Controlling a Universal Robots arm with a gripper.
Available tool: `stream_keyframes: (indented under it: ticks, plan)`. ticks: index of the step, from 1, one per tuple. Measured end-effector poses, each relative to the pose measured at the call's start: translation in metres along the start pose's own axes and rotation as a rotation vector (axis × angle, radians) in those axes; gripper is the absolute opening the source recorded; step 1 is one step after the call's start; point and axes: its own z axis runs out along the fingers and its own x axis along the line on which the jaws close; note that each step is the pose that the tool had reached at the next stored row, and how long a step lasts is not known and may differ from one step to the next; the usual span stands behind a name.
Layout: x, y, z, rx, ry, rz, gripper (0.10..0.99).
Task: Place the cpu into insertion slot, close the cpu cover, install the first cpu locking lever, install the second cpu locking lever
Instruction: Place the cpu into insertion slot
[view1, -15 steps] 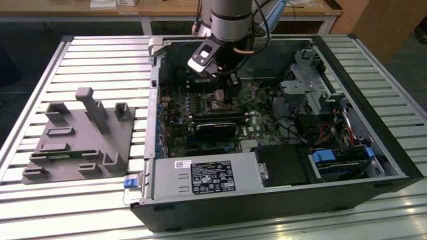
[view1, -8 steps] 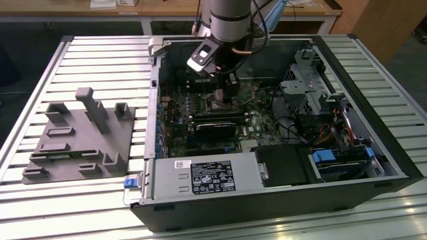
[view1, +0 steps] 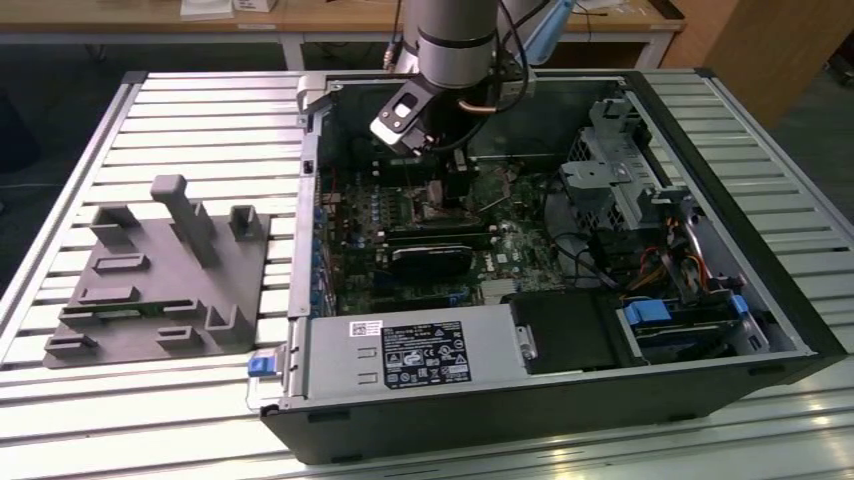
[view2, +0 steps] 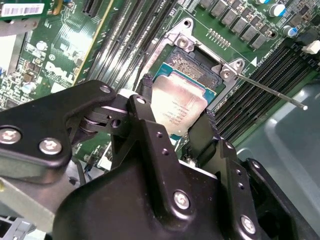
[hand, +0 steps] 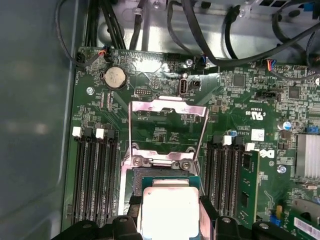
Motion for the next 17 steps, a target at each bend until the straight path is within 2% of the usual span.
stream_keyframes:
  ticks: [17]
  plan:
    - [0.0019, -0.0028, 0.0171, 0.000, -0.0007, 0.019, 0.537]
